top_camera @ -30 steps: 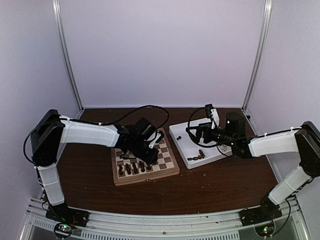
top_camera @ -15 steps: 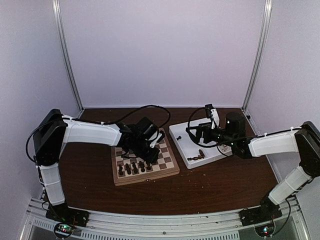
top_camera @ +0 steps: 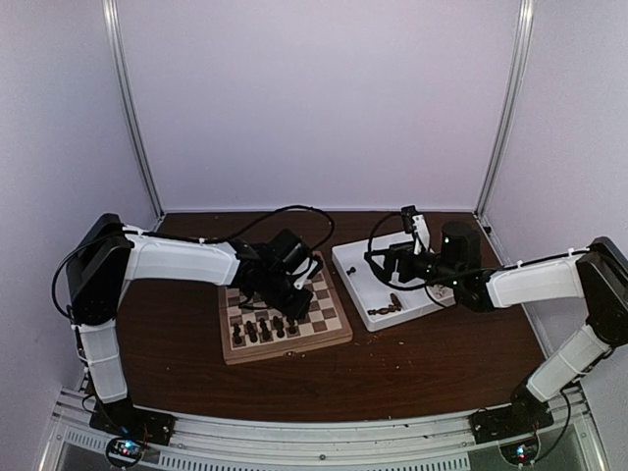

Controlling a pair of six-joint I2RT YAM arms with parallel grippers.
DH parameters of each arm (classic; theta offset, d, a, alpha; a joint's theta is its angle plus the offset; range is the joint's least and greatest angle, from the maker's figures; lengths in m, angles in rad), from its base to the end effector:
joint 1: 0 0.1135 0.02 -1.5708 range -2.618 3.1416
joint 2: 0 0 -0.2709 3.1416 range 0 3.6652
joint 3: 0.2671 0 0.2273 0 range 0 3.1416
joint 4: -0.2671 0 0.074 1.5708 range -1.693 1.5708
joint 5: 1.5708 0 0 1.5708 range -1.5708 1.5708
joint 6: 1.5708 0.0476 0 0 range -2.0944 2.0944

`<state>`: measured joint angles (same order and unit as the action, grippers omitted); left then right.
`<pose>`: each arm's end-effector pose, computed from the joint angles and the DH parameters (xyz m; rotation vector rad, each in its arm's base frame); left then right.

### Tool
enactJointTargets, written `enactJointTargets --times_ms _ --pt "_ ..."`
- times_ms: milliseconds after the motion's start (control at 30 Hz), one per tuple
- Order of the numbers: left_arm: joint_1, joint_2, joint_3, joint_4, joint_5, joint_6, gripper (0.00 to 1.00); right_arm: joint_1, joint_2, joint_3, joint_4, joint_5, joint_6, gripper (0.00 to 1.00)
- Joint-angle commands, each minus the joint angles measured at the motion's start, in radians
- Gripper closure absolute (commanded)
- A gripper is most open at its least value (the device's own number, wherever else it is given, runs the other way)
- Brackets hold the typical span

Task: Set up the chess pieces on the board
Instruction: Place the chess piece on the chessboard.

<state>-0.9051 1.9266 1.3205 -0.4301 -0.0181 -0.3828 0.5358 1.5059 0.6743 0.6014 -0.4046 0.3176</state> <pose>0.2420 -0.3067 0.1872 0.6836 2.5835 -0.4200 0.2562 0.1739 0.2354 -0.5047 1.8215 0.9604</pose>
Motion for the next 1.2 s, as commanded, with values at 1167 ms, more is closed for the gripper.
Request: enactJointTargets --times_ms 1167 --pt "-0.004 0.021 0.072 -0.038 0.043 0.015 0.91 -0.012 0.03 0.024 0.006 -0.022 0.002 0.0"
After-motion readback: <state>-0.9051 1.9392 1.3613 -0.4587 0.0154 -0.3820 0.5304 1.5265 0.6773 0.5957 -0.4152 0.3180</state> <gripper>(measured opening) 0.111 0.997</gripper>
